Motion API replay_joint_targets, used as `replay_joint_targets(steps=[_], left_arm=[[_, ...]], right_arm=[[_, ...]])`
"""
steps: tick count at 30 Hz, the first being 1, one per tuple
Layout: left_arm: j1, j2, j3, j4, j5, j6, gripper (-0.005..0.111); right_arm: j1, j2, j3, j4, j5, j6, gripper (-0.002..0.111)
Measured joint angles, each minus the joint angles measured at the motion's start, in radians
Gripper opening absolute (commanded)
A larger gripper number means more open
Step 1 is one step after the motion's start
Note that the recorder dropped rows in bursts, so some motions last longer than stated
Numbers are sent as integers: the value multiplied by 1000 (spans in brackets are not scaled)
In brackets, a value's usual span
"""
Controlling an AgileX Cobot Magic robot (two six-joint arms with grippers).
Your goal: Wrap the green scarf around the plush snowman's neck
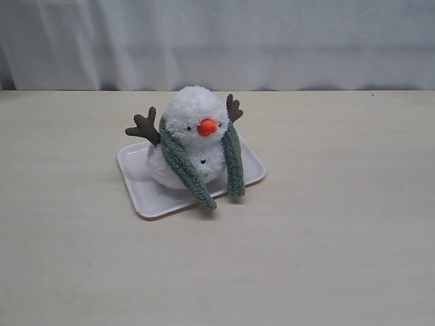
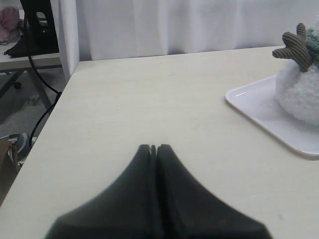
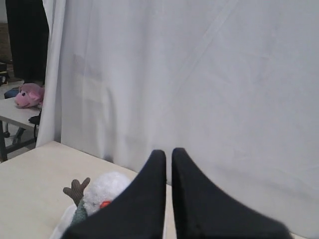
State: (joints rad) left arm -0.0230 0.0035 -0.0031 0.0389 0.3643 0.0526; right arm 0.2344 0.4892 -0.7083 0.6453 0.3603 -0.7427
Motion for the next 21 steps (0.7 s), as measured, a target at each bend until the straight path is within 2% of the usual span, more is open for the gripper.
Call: replay_joint_targets(steps=[8, 17, 21], left_arm=[[0, 0, 0, 0, 0, 0, 0], [0, 0, 0, 0, 0, 0, 0], [0, 0, 0, 0, 0, 0, 0]], right_arm=[[9, -35, 0, 0, 0, 0, 4], [109, -35, 0, 0, 2, 0, 4], [119, -35, 0, 0, 4, 0, 4]])
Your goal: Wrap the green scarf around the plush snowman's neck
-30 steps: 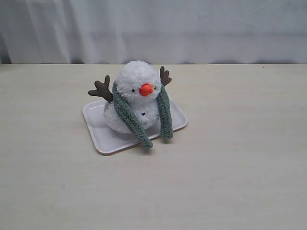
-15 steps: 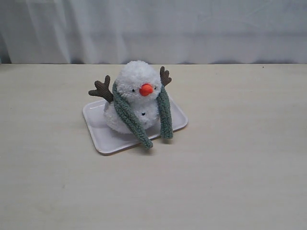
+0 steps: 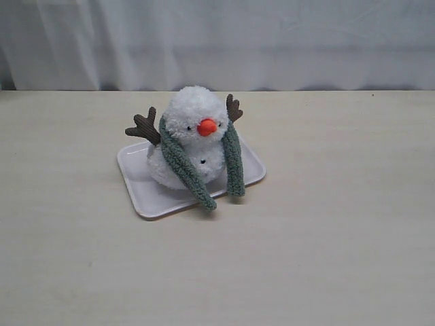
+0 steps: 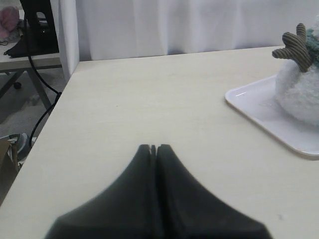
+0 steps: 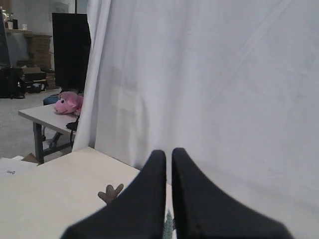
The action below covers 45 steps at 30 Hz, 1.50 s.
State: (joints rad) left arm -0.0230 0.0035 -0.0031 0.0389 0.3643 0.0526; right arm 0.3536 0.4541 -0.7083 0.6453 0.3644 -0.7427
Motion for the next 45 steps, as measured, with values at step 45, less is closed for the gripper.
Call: replay_joint_targets(steps=[45], left_arm=[[0, 0, 0, 0, 0, 0, 0]], right_arm=[[-258, -451, 0, -692, 4, 2, 4]])
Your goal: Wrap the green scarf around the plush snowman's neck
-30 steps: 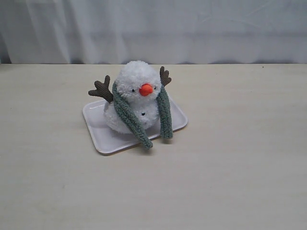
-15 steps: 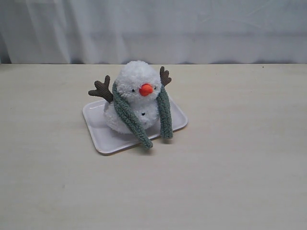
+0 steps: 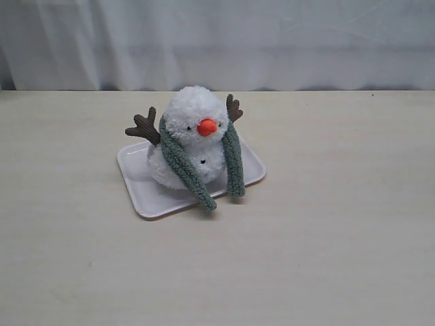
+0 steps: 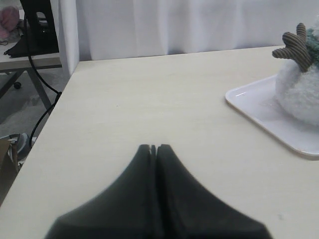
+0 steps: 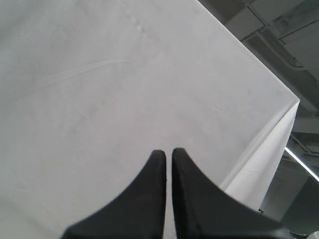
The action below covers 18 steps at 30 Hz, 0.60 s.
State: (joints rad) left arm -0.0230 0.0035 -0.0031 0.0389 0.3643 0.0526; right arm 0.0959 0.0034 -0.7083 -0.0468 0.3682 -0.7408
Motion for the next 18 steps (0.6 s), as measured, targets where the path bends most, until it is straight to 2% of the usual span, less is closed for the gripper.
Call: replay_joint_targets(steps=[9, 18], left_arm=[[0, 0, 0, 0, 0, 0, 0], [0, 0, 0, 0, 0, 0, 0]], right_arm=[[0, 0, 21, -64, -2, 0, 4], [0, 2, 246, -66, -2, 0, 4]])
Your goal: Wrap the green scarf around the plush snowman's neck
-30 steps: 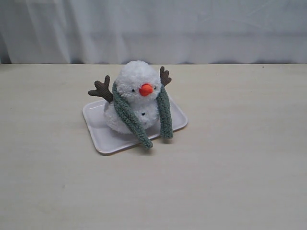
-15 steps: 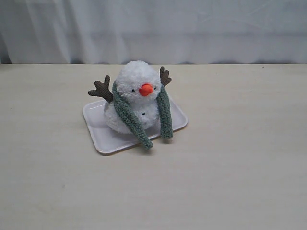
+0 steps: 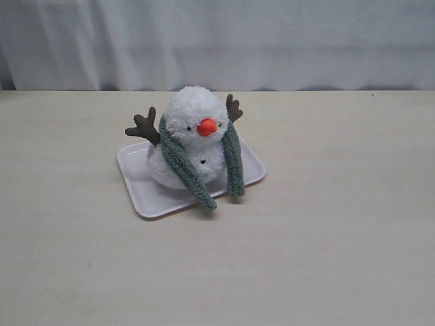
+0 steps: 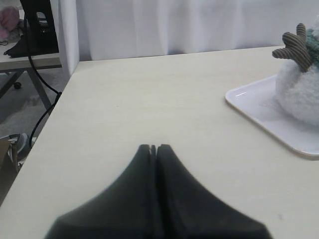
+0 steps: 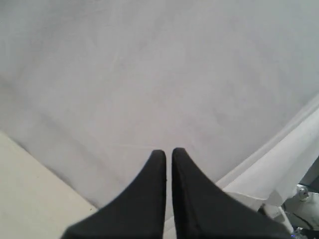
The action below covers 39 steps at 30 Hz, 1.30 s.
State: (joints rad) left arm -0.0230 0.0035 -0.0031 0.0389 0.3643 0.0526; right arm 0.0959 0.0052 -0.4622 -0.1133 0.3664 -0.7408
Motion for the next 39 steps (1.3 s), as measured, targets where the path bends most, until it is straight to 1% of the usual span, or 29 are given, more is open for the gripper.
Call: replay_joint_targets(steps=[8, 10, 13, 20, 25, 39], left_arm=[[0, 0, 0, 0, 0, 0, 0], [0, 0, 0, 0, 0, 0, 0], [0, 0, 0, 0, 0, 0, 0], [0, 0, 0, 0, 0, 0, 0], [0, 0, 0, 0, 0, 0, 0], [0, 0, 0, 0, 0, 0, 0]], right_arm=[[-2, -2, 204, 0, 0, 0, 4], [-28, -2, 251, 0, 0, 0, 4], [-97, -2, 323, -2, 2, 0, 4], [-104, -2, 430, -4, 2, 0, 4], [-104, -2, 460, -4, 4, 0, 4], [-104, -2, 460, -4, 4, 0, 4]])
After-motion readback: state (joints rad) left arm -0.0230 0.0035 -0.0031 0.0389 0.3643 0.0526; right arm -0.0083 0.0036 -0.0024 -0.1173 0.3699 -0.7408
